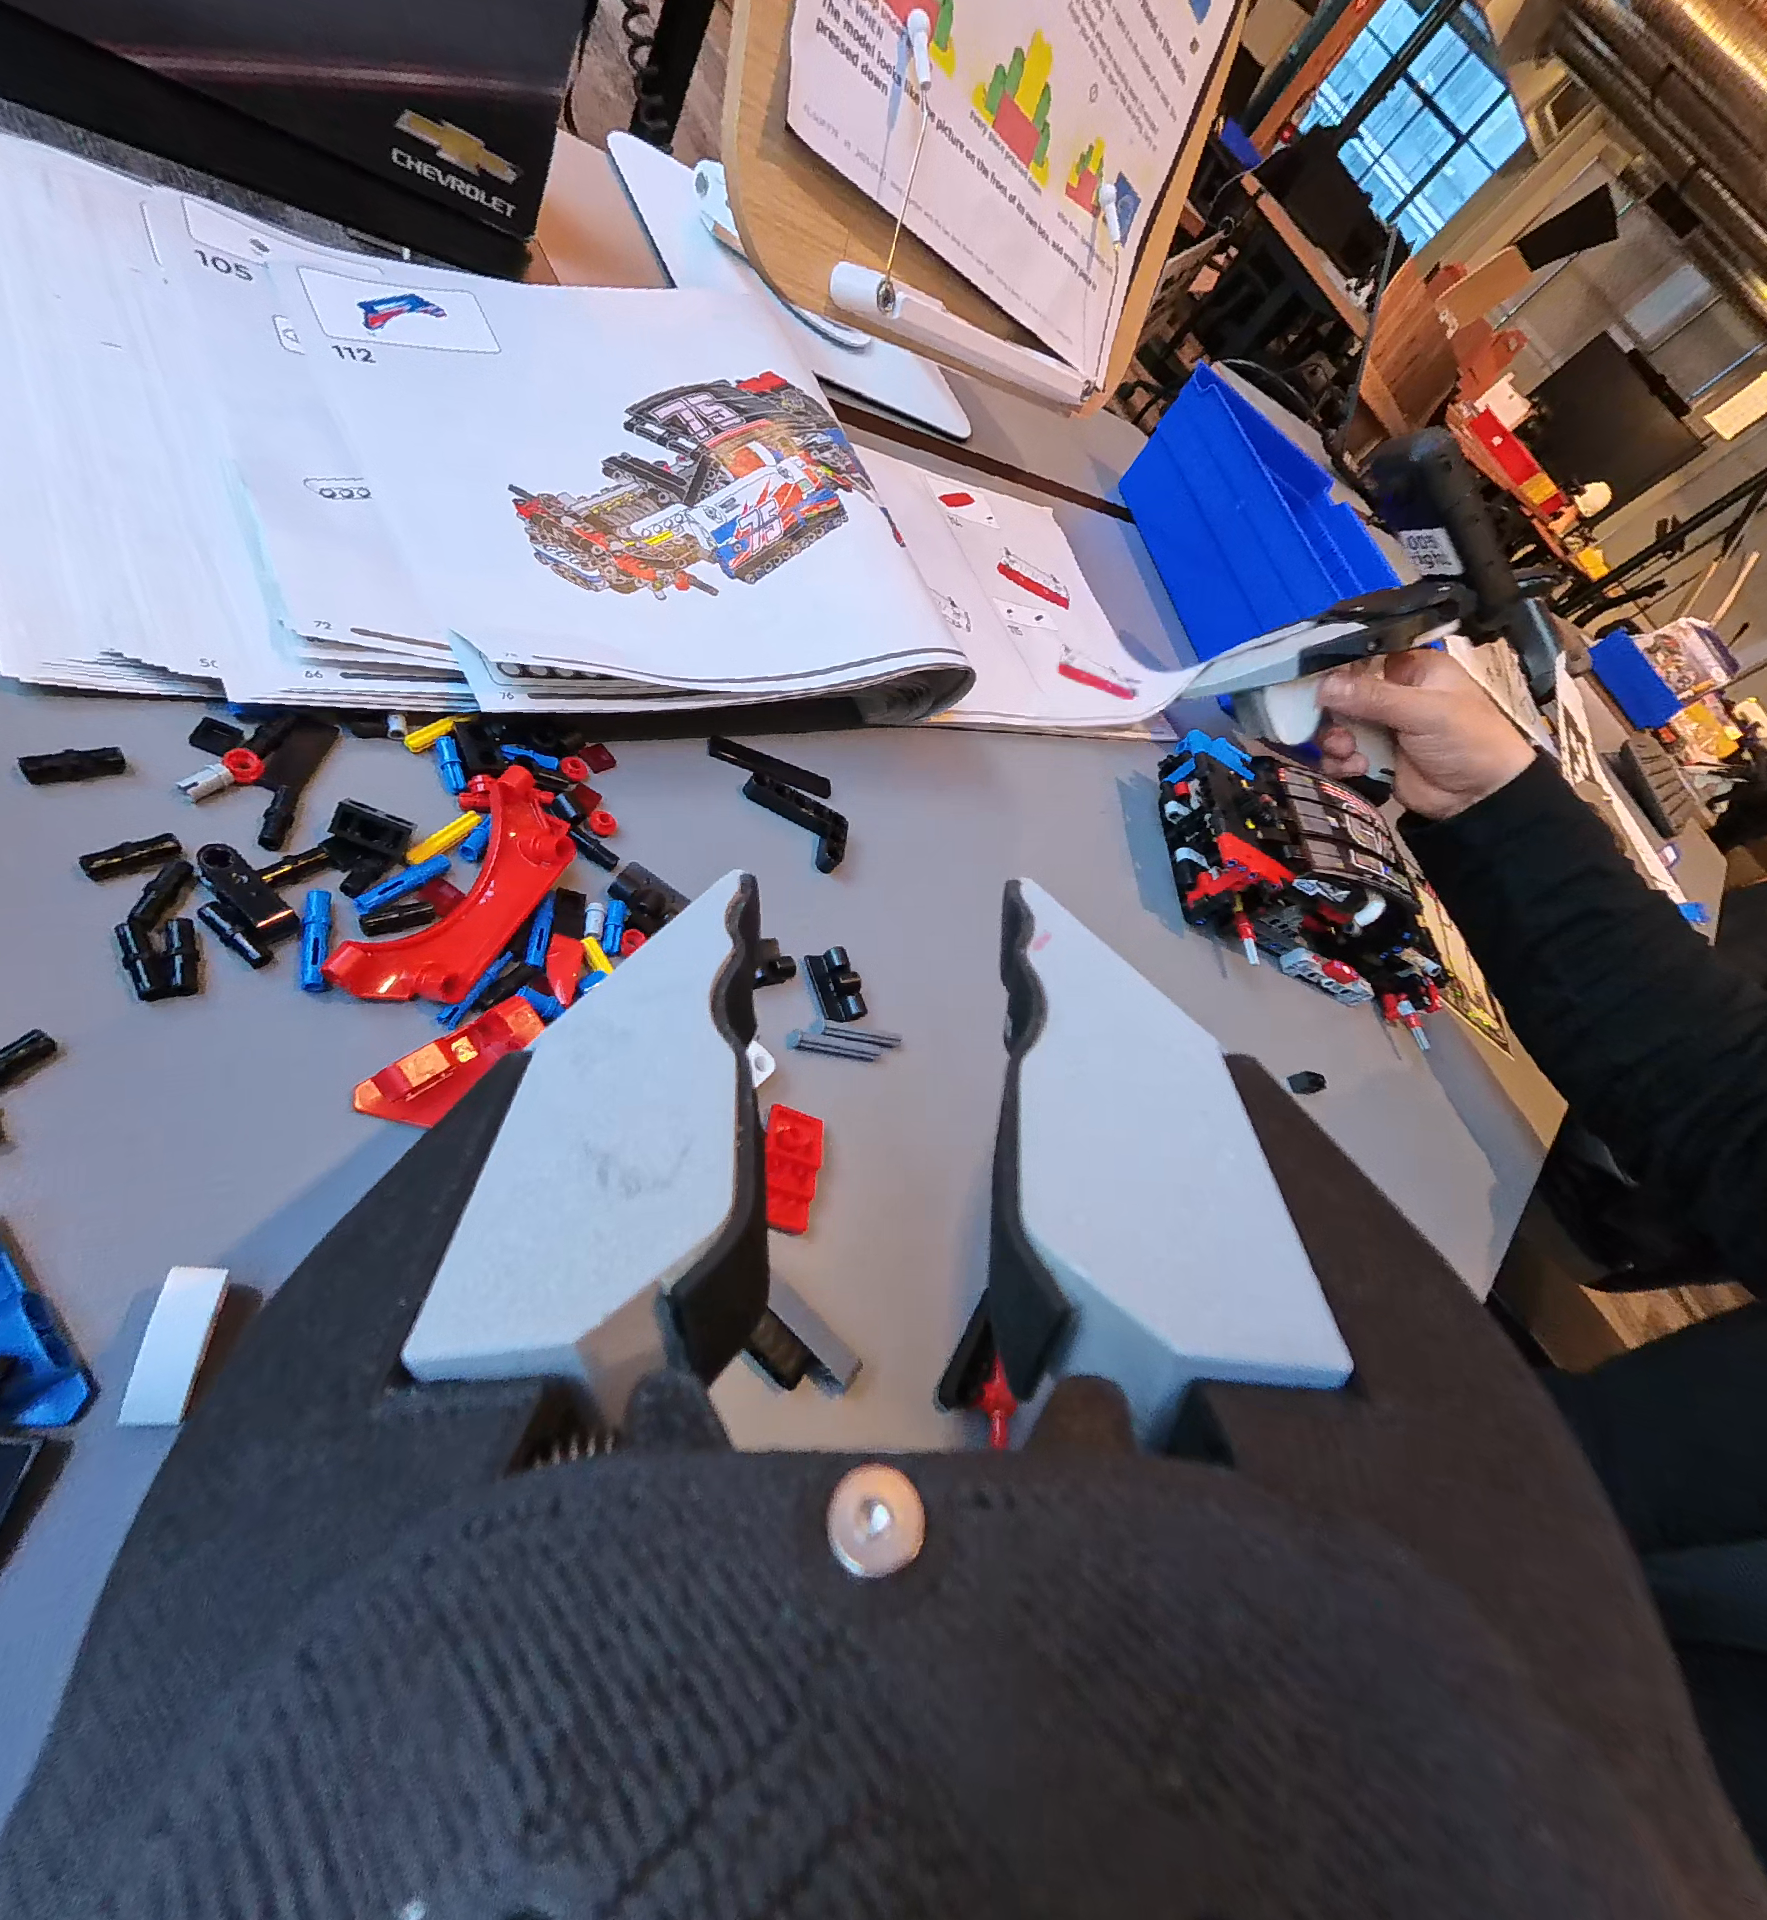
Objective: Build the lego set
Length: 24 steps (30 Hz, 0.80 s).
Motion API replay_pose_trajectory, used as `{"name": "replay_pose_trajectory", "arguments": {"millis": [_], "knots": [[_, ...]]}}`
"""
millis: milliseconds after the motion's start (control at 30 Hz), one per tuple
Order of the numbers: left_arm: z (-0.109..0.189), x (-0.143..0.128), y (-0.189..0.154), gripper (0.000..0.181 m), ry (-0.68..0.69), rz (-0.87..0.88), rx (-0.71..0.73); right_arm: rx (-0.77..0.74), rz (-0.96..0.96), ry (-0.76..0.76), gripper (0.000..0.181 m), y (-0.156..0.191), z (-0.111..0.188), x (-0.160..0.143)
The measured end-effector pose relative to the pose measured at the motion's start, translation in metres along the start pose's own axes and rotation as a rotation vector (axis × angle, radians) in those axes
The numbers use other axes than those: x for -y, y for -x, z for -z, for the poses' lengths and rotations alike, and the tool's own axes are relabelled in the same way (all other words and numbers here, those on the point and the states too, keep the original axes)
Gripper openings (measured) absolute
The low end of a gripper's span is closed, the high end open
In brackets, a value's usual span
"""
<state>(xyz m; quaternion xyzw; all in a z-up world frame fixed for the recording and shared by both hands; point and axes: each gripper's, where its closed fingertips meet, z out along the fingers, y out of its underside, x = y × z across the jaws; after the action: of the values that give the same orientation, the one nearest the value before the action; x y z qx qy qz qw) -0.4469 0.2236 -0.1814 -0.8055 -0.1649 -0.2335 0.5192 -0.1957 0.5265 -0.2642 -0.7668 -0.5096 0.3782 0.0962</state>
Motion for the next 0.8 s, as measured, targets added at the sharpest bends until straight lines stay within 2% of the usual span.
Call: {"name": "replay_pose_trajectory", "arguments": {"millis": [200, 400, 500, 633, 800], "knots": [[-0.002, -0.002, 0.000, 0.044, 0.005, 0.001, -0.004, -0.146, 0.126, 0.044, 0.002, -0.012, -0.002, -0.006], [-0.004, -0.002, 0.001, 0.044, 0.009, 0.004, -0.005, -0.181, 0.170, 0.070, 0.004, -0.010, -0.005, -0.008], [-0.005, -0.002, 0.003, 0.044, 0.010, 0.005, -0.004, -0.119, 0.131, 0.083, 0.016, -0.004, -0.006, -0.011], [-0.006, -0.002, 0.004, 0.044, 0.010, 0.009, -0.006, 0.065, 0.047, 0.052, 0.031, 0.016, -0.009, -0.009], [-0.007, -0.003, 0.002, 0.044, 0.015, 0.004, -0.008, 0.118, -0.027, -0.010, 0.030, 0.016, -0.004, 0.001]]}}
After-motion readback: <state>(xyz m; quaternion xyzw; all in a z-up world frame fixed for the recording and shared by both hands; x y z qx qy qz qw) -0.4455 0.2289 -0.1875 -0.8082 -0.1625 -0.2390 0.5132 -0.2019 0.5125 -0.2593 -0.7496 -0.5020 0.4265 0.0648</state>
